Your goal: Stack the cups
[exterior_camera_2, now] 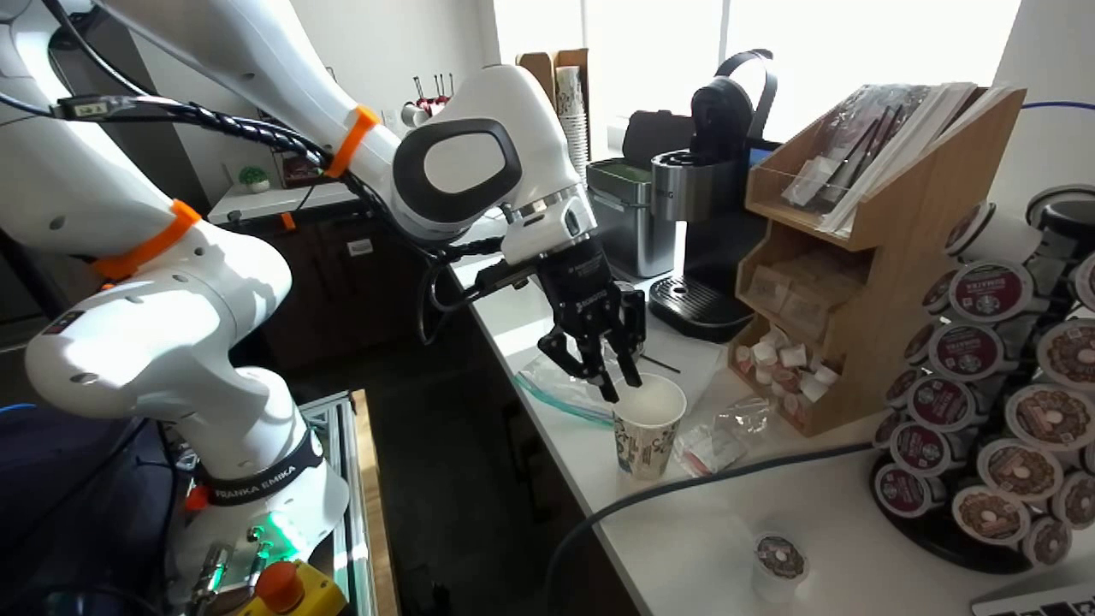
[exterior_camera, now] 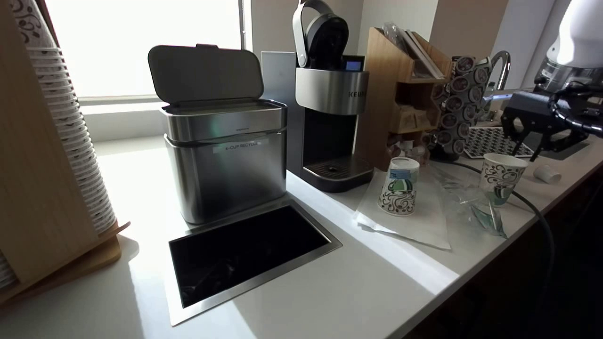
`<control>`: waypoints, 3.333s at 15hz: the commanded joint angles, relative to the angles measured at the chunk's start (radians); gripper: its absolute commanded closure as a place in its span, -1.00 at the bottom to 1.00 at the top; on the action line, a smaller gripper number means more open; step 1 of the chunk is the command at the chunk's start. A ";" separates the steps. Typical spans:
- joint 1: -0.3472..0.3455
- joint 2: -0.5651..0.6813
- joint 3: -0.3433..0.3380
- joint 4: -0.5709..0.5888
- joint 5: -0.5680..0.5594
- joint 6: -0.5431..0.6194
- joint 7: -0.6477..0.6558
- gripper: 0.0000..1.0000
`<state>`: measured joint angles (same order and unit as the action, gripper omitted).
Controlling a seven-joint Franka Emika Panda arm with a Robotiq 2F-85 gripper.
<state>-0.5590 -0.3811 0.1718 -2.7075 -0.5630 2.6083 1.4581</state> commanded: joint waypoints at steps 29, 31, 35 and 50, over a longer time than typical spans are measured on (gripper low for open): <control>0.549 0.168 -0.191 0.206 0.599 -0.070 -1.323 -1.00; 0.554 0.191 -0.190 0.220 0.610 -0.070 -1.364 -1.00; 0.564 0.231 -0.184 0.241 0.622 -0.061 -1.423 -1.00; 0.581 0.304 -0.168 0.269 0.601 -0.016 -1.523 -1.00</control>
<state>0.0179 -0.1009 0.0029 -2.4511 0.0258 2.5790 -0.0324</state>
